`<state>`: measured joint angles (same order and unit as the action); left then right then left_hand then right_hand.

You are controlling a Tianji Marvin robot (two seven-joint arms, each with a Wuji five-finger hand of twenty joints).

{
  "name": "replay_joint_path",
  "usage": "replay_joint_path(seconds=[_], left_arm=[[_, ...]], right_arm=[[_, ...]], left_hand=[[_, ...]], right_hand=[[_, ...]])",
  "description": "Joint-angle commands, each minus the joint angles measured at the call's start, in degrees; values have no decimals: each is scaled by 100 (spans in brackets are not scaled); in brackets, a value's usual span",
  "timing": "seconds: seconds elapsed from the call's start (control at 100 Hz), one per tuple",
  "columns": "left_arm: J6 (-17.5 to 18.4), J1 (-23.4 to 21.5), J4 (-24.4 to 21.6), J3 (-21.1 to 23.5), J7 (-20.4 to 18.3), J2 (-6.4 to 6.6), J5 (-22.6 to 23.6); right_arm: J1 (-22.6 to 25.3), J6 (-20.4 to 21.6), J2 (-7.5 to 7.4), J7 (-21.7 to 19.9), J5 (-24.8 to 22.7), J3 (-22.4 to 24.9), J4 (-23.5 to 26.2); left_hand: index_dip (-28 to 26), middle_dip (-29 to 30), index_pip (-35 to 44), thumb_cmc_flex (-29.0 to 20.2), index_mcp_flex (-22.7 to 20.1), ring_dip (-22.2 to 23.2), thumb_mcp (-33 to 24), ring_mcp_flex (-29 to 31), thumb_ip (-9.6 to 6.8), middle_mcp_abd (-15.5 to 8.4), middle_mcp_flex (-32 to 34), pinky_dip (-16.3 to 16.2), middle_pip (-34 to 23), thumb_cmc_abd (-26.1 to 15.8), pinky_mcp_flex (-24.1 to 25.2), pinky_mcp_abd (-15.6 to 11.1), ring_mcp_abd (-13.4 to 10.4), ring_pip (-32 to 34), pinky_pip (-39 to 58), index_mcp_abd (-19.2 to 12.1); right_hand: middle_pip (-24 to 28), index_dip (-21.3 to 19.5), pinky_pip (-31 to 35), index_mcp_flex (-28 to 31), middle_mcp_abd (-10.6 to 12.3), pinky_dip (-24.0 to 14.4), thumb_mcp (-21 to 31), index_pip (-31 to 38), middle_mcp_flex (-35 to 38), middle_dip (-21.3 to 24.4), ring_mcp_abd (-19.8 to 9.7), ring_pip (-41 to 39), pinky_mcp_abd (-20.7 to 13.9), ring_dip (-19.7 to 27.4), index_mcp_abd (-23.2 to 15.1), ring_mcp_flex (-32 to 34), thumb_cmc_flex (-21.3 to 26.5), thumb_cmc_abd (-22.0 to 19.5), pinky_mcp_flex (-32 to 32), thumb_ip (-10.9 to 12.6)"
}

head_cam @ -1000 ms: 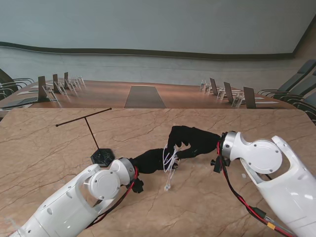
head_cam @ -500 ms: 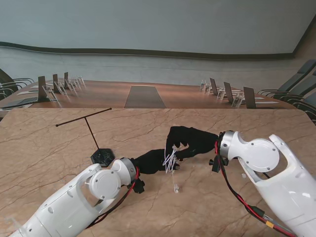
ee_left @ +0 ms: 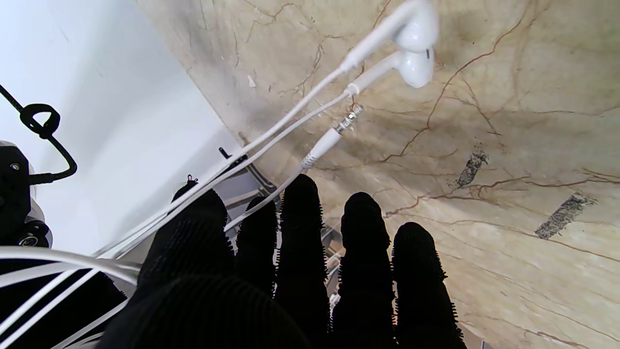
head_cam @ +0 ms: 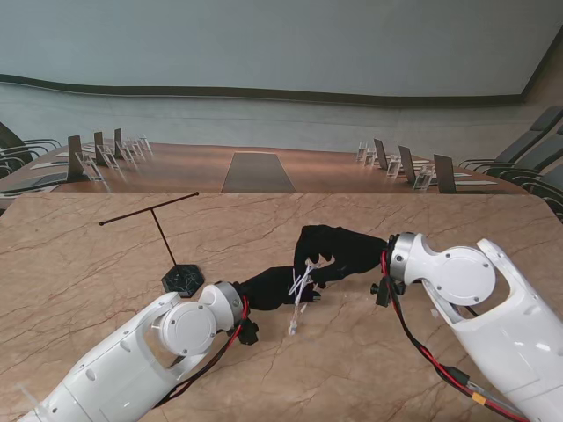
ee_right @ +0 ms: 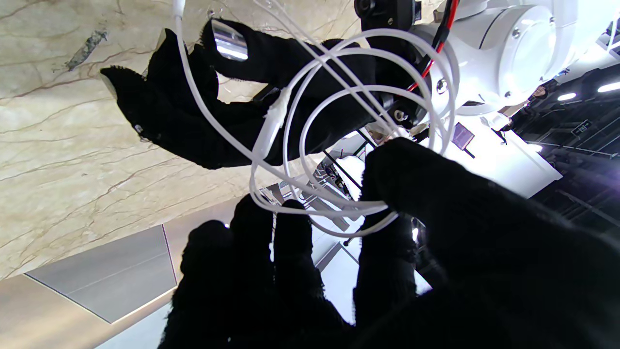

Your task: Take the wired earphone off the rack, coil the cable and place them on the table

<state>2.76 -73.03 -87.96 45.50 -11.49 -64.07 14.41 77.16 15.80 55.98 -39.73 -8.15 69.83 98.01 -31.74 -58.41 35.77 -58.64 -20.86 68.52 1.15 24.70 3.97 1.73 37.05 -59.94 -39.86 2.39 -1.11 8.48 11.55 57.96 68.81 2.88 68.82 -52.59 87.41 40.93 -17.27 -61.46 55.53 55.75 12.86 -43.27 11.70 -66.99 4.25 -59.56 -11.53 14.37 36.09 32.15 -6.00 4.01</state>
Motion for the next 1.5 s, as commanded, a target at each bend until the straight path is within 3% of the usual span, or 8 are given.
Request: replay_joint_path(seconds=[0.0,0.34,0.7,0.95,1.13,1.32,1.39,1.49], left_arm=[[-23,-19,12,-42,8,-45,-27],[-32,130,158,-167,315,-181,-114],[16,167,283,-149,659,-291,-107],[53,77,296,67,876,-289,140],[83,-2,256,220,951,-262,310],[96,-32,206,265,874,-235,294],[93,-39,192,266,860,-233,268],[82,-46,157,258,793,-217,248]], right_arm=[[10,12,26,-3,24,-36,6],[45,88,58,136,91,-81,-30],[260,60,44,135,25,42,98],[532,164,-1,87,-172,317,335],[639,249,-19,107,-390,455,418],[634,347,-15,182,-509,494,408],[640,427,4,303,-565,499,392],[632,537,44,528,-652,491,347]], left_hand=[[-124,36,54,-42,-55,-39,-72,46,-137,42,39,46,-100,143,6,-75,-100,-53,118,-248],[-653,-929,1185,-800,-133,-137,-39,327,-139,-6,420,127,-258,196,-202,87,-44,103,265,-176],[-1338,-1283,1990,-1532,-153,-180,-163,523,-126,-71,735,177,-393,71,-322,239,17,262,464,-762],[-2519,-2233,1258,-1300,-573,39,0,-594,-122,-73,-265,336,101,77,338,-203,-377,-38,-158,-1179],[-2899,-2831,1038,-1244,-727,483,-26,-588,-120,-269,-304,74,-896,146,325,-244,-550,420,-25,-1241],[-3233,-2698,1153,-1307,-668,620,-21,-72,-90,-283,199,-133,-1591,135,9,-62,-435,880,424,-940],[-3342,-2663,1280,-1338,-670,608,-9,-6,-65,-266,274,-133,-1635,161,-33,-18,-402,927,497,-808],[-3414,-2641,1378,-1360,-613,586,2,7,-39,-283,281,-106,-1649,142,-69,-3,-397,942,520,-734]], right_hand=[[30,-283,41,645,12,-142,346,755,26,-26,137,-2,-802,-116,-1157,51,255,-630,1,405],[71,-176,-48,770,112,-110,490,691,-75,-117,55,40,-941,-107,-1060,-152,269,-495,321,399],[41,-89,-43,812,47,-103,617,706,-61,-129,71,37,-933,-115,-969,-147,264,-446,316,392],[64,-64,-64,796,150,-87,583,693,-326,-210,-41,44,-1015,-140,-1076,-247,229,-440,355,330],[145,-35,-66,859,317,-94,590,551,-570,-603,-192,3,-1159,-411,-1197,-366,203,-374,444,118],[177,-55,-61,847,403,-166,521,458,-576,-952,-291,-11,-1246,-742,-1294,-405,224,-390,484,-71],[3,-54,-90,875,509,-167,513,457,-538,-801,-328,53,-1291,-762,-1308,-528,247,-369,574,-127],[-1014,5,-143,886,871,-88,532,454,-462,971,-565,278,-1441,-115,-1274,-870,297,-362,761,-230]])
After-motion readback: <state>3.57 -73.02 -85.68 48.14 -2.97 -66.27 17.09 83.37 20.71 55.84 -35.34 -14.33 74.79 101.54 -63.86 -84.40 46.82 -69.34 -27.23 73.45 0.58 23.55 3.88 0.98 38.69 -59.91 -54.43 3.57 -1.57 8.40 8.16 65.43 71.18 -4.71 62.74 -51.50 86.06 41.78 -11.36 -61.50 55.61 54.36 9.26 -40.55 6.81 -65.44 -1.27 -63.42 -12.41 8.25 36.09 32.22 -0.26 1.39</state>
